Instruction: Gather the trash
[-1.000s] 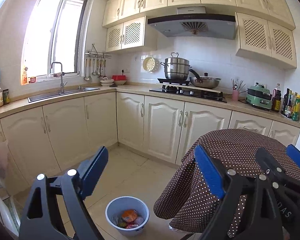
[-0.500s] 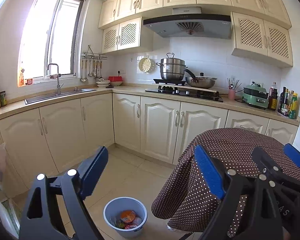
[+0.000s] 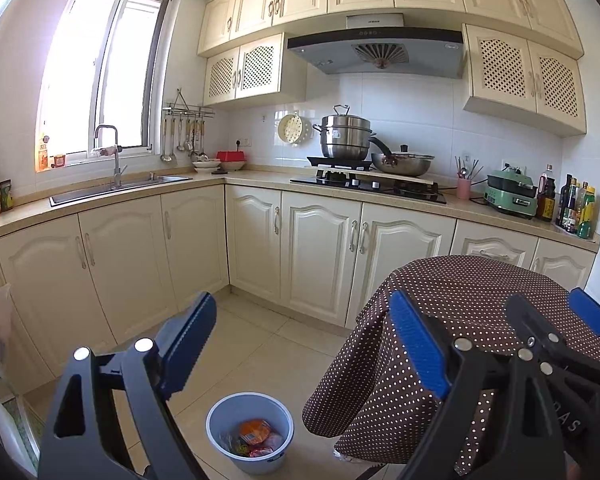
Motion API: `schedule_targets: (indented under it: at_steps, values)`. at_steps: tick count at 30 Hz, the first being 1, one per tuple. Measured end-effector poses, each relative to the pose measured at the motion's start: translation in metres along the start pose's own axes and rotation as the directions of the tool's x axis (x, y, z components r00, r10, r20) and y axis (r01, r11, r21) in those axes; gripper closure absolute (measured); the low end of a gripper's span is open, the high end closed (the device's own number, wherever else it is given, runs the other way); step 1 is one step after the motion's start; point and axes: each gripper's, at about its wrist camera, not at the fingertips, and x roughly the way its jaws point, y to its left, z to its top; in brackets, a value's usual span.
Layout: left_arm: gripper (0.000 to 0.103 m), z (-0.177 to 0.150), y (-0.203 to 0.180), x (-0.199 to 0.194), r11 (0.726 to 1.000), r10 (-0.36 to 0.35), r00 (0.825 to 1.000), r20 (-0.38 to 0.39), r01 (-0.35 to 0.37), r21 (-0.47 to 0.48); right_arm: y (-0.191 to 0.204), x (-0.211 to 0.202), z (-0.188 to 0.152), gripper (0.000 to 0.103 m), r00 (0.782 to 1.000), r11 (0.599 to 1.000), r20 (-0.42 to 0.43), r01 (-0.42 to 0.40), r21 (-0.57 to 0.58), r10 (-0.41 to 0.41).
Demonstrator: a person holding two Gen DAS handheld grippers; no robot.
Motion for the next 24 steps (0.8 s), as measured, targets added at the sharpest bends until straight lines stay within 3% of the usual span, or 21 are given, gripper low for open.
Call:
schedule_targets:
  at_steps: [24]
  values:
    - [0.016, 0.0005, 0.0001, 0.0014, 1.000, 0.003, 1.000, 0.000, -0.003, -0.001, -0.0028, -0.0007, 0.0002, 0.012, 1.000, 1.000, 0.001, 0.005, 0.002, -0.005]
